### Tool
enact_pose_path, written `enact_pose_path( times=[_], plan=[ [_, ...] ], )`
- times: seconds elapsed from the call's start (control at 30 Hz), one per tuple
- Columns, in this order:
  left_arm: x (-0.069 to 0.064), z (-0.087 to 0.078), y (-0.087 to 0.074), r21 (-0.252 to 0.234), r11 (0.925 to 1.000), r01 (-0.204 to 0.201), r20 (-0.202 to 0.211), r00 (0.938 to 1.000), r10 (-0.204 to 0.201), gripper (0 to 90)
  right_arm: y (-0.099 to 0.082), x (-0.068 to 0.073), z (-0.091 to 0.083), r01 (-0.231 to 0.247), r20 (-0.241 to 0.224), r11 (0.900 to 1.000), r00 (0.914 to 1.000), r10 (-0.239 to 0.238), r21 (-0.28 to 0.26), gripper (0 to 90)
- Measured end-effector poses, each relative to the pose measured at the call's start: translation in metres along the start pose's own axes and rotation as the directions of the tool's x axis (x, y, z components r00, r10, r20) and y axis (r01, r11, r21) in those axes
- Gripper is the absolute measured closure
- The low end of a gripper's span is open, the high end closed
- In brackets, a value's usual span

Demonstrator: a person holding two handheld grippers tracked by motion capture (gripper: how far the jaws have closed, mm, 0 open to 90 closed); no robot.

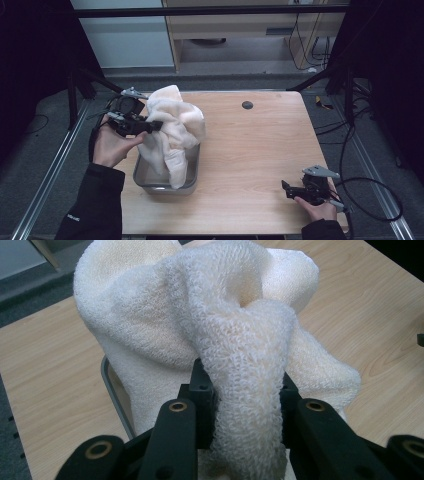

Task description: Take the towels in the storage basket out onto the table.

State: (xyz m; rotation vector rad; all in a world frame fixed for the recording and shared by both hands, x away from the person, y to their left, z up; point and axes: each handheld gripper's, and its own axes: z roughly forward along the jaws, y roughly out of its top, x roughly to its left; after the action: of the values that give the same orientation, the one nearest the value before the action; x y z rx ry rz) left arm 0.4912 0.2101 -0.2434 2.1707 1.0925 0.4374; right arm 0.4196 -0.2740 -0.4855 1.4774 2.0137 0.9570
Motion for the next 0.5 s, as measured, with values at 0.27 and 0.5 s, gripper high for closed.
enact_pose_path(
  times=[0.27,0.5],
  plan=[
    [-0.007,-0.016,0.010,-0.012,0.9997,-0.022,0.010,0.9997,0.022,71.5,0.000,0.000,0.000,-0.001,-0.001,1.0000,1.0000,0.001,-0.001,7.9],
    [-0.012,-0.029,0.018,-0.027,0.9989,-0.040,0.024,0.9989,0.040,71.5,0.000,0.000,-0.001,-0.004,0.003,1.0000,1.0000,0.004,-0.001,7.9]
  ],
)
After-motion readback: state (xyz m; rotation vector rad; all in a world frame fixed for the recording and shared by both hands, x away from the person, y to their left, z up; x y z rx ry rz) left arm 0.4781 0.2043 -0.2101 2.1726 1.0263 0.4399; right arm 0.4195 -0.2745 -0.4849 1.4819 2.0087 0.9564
